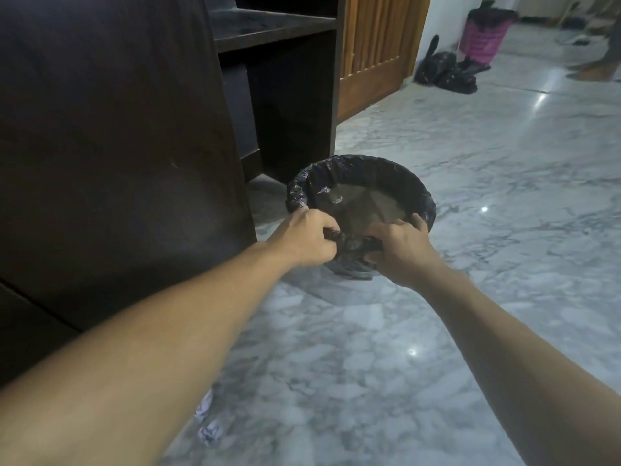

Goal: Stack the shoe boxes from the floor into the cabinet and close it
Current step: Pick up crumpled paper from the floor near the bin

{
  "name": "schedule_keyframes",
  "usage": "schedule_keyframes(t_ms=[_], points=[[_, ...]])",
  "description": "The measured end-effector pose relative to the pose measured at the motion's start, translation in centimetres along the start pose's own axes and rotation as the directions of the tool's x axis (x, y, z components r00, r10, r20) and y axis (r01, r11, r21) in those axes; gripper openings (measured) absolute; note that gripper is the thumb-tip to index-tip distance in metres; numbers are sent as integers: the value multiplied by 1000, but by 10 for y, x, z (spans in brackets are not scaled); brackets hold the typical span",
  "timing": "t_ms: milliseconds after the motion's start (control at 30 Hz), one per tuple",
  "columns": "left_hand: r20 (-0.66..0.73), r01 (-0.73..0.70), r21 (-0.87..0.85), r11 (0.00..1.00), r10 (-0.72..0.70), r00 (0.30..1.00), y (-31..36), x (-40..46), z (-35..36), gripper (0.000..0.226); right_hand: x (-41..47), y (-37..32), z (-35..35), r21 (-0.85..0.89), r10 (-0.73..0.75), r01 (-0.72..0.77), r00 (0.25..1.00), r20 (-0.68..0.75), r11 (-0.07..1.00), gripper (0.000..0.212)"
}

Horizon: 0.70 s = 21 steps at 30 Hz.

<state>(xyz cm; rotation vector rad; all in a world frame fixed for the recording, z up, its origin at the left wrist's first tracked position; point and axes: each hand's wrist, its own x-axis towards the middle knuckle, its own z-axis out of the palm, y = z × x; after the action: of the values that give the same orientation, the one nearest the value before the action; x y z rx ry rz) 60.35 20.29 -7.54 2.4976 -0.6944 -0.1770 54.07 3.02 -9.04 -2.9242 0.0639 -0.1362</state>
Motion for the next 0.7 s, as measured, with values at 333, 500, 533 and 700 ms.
schedule_keyframes(t_ms=[333,500,533,700], points=[[29,-161,227,960,159,987,-31,-78,-13,18,-71,-58,14,17,-125,126,992,-31,992,20],[-1,-173,226,959,178,984,-42,-125,-23,35,-96,-94,11,-39,-170,170,985,0,985,41],[-3,-161,237,958,167,986,-43,-134,-26,46,-99,-102,11,-50,-166,167,986,8,985,51],[1,-35,371,928,38,999,-62,-183,-59,69,-118,-146,19,25,-286,299,932,-224,954,56]])
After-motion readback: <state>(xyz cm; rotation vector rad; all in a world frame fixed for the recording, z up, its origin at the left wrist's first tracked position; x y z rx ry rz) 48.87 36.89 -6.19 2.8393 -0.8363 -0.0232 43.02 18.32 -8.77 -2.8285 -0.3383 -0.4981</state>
